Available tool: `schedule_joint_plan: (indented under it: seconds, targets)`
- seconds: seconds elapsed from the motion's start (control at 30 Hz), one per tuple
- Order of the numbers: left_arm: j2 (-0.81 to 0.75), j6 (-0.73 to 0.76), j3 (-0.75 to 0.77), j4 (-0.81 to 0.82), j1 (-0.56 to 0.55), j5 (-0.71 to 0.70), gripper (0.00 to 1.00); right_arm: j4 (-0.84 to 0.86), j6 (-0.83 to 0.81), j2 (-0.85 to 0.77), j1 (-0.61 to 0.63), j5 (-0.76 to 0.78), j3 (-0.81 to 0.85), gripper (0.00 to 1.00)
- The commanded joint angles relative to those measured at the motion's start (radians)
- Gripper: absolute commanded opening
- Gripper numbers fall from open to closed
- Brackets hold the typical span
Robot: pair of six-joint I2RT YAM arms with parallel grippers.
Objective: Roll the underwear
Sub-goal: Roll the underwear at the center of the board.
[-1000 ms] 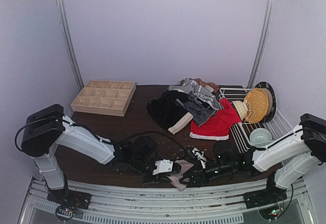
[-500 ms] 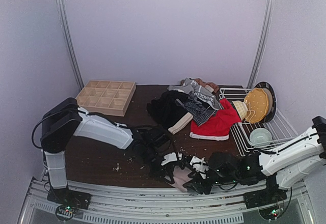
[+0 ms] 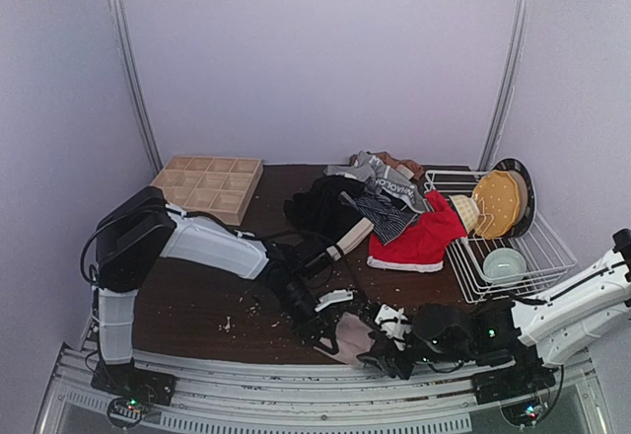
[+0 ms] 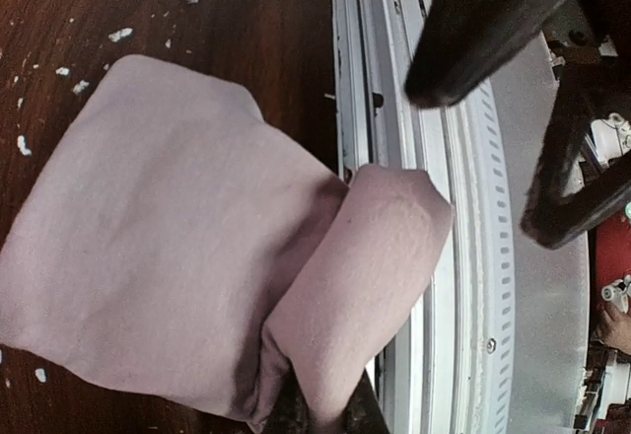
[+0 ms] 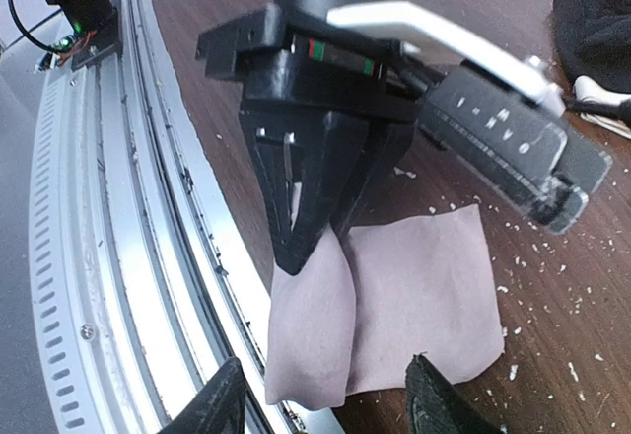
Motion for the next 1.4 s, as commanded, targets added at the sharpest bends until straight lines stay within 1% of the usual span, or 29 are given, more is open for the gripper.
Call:
schedule_joint_plan:
  seconds: [0.0, 0.13, 0.23, 0.37, 0.5, 0.6, 0.83, 1.1, 1.2, 1.27, 1.3, 1.33, 1.37]
  targets:
    - [0.051, -0.024, -0.017, -0.041, 0.011, -0.028, 0.00, 0.006, -0.012, -0.093, 0.007, 0.068, -0.031, 0.53]
    - [0.062, -0.036, -0.016, -0.036, 0.017, -0.013, 0.00, -0.027, -0.011, -0.169, 0.006, 0.100, -0.039, 0.54]
    - [0.066, -0.048, -0.013, -0.035, 0.022, -0.009, 0.00, -0.044, -0.026, -0.182, 0.007, 0.077, -0.032, 0.54]
    - [0.094, -0.069, 0.022, -0.071, 0.035, 0.001, 0.00, -0.104, -0.047, -0.080, 0.015, 0.033, 0.020, 0.52]
    - [0.130, -0.079, 0.069, -0.137, 0.043, -0.011, 0.00, -0.097, -0.046, 0.023, 0.018, -0.021, 0.064, 0.51]
    - [0.155, -0.089, 0.087, -0.162, 0.049, -0.022, 0.00, -0.061, -0.049, 0.066, 0.026, -0.036, 0.073, 0.51]
    - [0.182, -0.111, 0.102, -0.171, 0.060, -0.028, 0.00, -0.052, -0.072, 0.145, 0.034, -0.029, 0.106, 0.51]
    - [0.189, -0.136, 0.111, -0.165, 0.068, -0.038, 0.00, -0.069, -0.064, 0.292, 0.034, 0.051, 0.160, 0.50]
    - [0.189, -0.140, 0.111, -0.163, 0.068, -0.038, 0.00, -0.122, -0.046, 0.333, 0.031, 0.074, 0.205, 0.50]
    - [0.185, -0.141, 0.109, -0.161, 0.068, -0.037, 0.02, -0.171, -0.033, 0.366, 0.031, 0.070, 0.240, 0.46]
    - [0.181, -0.142, 0.106, -0.160, 0.068, -0.039, 0.04, -0.183, -0.026, 0.381, 0.030, 0.061, 0.251, 0.41]
    - [0.176, -0.141, 0.101, -0.158, 0.068, -0.041, 0.07, -0.192, -0.016, 0.394, 0.030, 0.056, 0.255, 0.32]
    - [0.173, -0.139, 0.096, -0.157, 0.068, -0.040, 0.11, -0.197, -0.006, 0.398, 0.030, 0.047, 0.256, 0.27]
